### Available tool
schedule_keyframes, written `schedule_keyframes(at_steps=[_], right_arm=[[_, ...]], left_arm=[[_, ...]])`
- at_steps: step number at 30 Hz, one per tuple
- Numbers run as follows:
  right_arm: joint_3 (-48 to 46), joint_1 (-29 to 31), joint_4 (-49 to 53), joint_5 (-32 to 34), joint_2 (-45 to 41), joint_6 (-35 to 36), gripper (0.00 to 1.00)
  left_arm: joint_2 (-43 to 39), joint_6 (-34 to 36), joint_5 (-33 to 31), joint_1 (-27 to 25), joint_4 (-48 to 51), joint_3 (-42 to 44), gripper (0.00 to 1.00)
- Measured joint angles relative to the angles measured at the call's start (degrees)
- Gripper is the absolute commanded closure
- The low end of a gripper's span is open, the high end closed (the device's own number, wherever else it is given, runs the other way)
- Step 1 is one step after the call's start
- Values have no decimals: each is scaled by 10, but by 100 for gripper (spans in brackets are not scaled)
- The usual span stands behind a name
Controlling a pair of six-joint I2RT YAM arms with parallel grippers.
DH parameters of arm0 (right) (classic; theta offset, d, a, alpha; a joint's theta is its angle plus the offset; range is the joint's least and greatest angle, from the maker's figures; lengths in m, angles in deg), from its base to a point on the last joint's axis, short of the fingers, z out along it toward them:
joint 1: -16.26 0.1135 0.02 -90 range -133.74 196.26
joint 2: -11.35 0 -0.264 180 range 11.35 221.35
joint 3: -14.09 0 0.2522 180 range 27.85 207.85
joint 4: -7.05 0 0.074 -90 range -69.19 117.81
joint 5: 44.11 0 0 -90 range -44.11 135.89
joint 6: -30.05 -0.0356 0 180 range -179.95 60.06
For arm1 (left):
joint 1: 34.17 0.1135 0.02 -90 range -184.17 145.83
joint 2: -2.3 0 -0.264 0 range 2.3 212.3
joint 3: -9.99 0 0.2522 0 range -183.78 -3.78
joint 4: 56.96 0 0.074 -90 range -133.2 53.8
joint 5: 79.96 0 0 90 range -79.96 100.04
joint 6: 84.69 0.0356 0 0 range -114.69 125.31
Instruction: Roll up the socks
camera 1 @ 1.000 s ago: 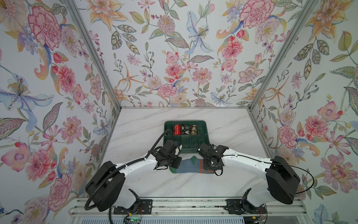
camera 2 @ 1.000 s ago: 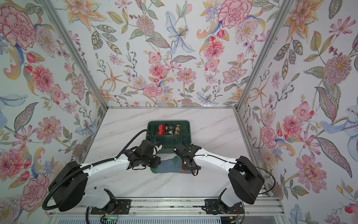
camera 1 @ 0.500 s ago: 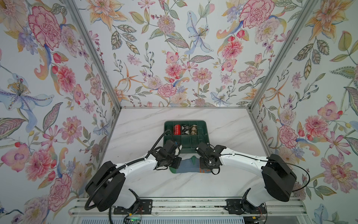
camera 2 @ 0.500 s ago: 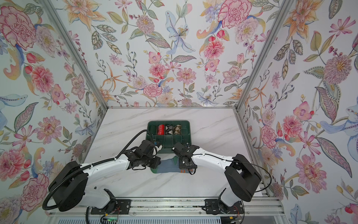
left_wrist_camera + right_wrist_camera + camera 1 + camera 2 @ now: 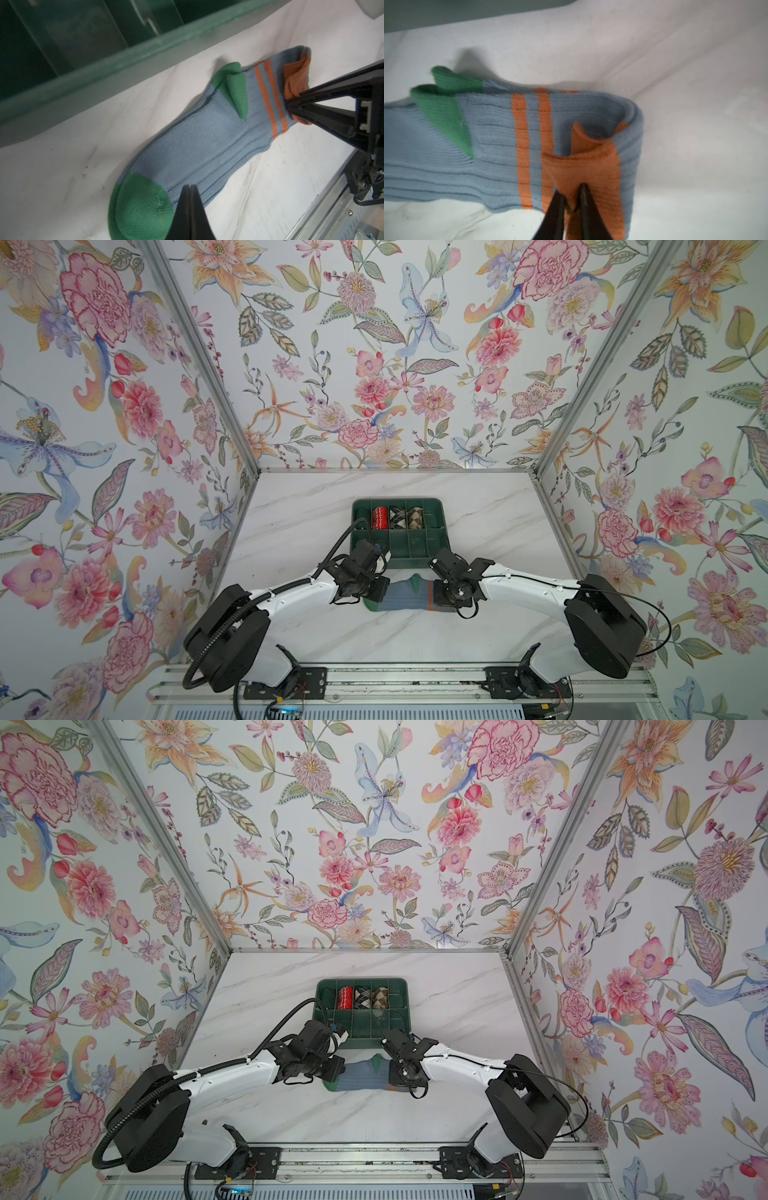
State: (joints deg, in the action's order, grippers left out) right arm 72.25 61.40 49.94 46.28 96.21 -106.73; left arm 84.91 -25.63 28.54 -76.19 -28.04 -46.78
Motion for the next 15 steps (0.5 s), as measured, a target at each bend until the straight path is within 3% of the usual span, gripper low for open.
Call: schedule_keyframes(at_steps=[3, 15], right_arm=[[-27, -18, -38, -35, -21, -1, 65], [-109, -88, -149, -160, -84, -9, 54]], left_arm=[[7, 2, 6, 0, 0, 0, 95], [13, 5, 8, 0, 5, -49, 99]])
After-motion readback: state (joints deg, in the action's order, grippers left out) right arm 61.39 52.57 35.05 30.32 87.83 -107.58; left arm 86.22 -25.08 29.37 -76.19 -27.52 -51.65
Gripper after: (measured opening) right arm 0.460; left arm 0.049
